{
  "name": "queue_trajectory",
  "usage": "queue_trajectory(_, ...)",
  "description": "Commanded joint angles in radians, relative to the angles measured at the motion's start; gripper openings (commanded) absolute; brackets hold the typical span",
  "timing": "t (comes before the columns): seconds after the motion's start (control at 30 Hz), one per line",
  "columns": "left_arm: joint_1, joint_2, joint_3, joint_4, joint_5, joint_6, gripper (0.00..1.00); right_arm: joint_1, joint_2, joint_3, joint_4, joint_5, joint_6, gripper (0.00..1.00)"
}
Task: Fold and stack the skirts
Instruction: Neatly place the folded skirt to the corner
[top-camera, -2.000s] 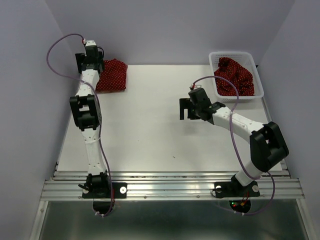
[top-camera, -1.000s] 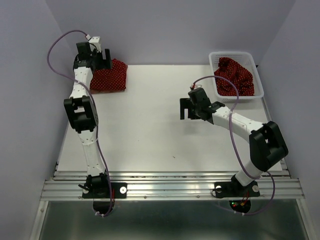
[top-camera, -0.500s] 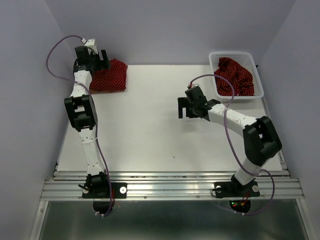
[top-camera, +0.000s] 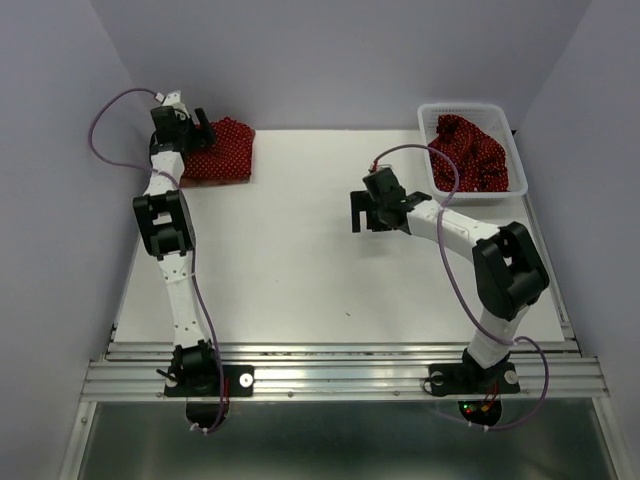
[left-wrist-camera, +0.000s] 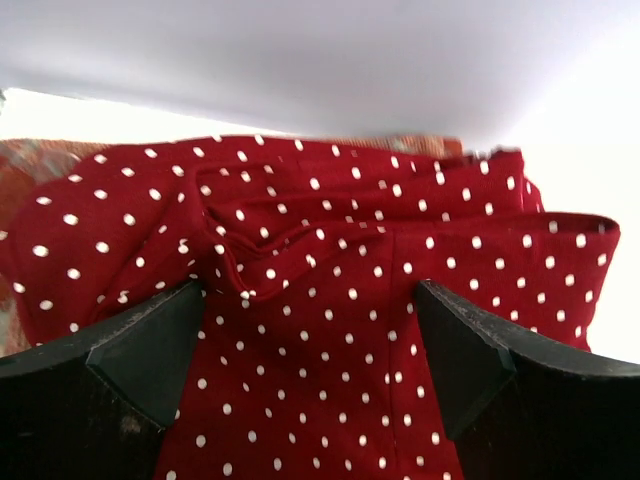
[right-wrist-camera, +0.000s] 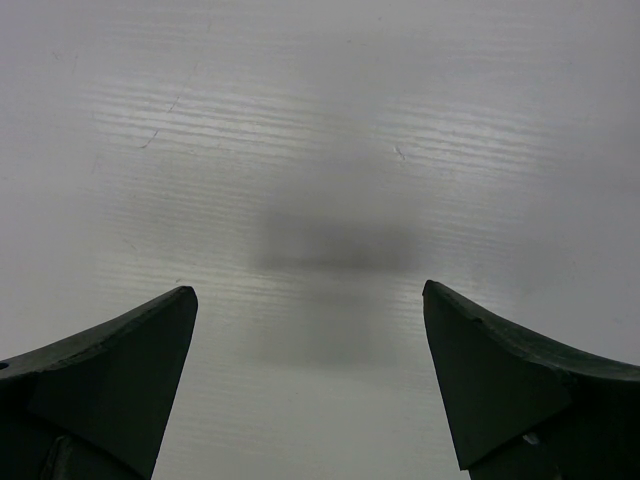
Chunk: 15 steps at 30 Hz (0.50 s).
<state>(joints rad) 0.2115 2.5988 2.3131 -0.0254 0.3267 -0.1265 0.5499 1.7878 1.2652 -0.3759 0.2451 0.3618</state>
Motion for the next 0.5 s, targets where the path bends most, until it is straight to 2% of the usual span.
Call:
queue_trajectory(0.0,0.026,-0.008,0.069,0.117,-0.077,-0.1,0.99,-0.004,0.011,0.048,-0.004,0.019,-0.003,1.0)
queue_trajectory(0.17,0.049,-0.023,0.083,0.145,-0.072,-0.176,0.99,-0.004,0.018,0.077,-0.004,0.031,-0.012,1.0)
queue_trajectory(0.27,0.048,-0.112,0.068,0.145,-0.057,-0.202,0.99,-0.042,0.004,0.123,-0.006,0.04,-0.03,1.0)
queue_trajectory(0.37,0.046,-0.218,0.045,0.122,-0.081,-0.225,0.99,-0.119,-0.022,0.19,-0.006,0.01,-0.041,1.0)
queue_trajectory(0.47,0.046,-0.308,0.01,0.093,-0.1,-0.237,0.99,-0.201,-0.034,0.249,-0.004,0.071,-0.07,1.0)
